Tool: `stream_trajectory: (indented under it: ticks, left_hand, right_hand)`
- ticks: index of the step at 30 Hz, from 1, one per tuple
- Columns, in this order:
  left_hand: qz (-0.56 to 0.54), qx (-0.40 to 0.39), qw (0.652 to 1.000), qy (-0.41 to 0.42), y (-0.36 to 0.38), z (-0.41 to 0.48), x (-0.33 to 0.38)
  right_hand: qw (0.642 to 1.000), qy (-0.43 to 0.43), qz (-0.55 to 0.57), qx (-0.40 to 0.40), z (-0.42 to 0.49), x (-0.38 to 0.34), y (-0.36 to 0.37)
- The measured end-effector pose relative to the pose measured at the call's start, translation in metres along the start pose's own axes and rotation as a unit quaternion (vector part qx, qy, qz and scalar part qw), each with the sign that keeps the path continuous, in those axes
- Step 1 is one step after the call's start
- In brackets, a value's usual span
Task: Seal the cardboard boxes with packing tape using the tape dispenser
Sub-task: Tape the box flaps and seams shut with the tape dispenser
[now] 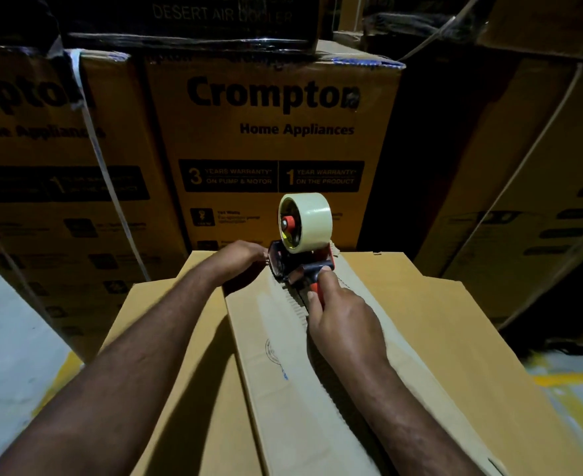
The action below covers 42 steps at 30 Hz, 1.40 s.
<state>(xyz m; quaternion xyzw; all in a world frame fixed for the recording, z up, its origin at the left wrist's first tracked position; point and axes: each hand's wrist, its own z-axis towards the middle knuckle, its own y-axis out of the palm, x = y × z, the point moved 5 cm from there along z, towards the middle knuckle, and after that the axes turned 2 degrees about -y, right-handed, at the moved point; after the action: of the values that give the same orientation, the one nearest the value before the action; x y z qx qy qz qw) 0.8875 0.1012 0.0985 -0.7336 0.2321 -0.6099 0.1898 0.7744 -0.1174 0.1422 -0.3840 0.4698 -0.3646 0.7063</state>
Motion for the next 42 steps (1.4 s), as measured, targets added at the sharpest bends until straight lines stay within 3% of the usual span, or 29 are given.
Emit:
stream_trajectory:
  ticks: [4,10,18,26,33,42]
  left_hand:
    - [0.024,-0.032,0.999,-0.006,-0.003,-0.002,-0.001]
    - [-0.012,-0.046,0.998,-0.041,-0.004,-0.002,0.005]
    - [0.008,0.064,0.997,-0.049,-0.002,0.003,0.003]
    - [-0.017,-0.039,0.997,-0.062,-0.013,0.002,-0.004]
    - [-0.02,-0.013,0.998,-0.052,-0.009,-0.003,0.001]
    - [0.16,0.034,0.986,-0.006,0.011,-0.009,0.02]
  right_hand:
    - [0.999,-0.005,0.038,-0.001,-0.001,-0.004,-0.01]
    - [0.994,0.064,0.086,-0.021,0.035,-0.005,-0.035]
    - [0.998,0.037,0.022,-0.036,0.039,-0.026,-0.034]
    - [0.999,0.009,-0.006,-0.031,0.019,-0.021,-0.028]
    - [0.999,-0.013,-0.023,-0.034,0.0,-0.017,-0.031]
    - [0.998,-0.011,-0.039,-0.053,-0.04,-0.004,-0.045]
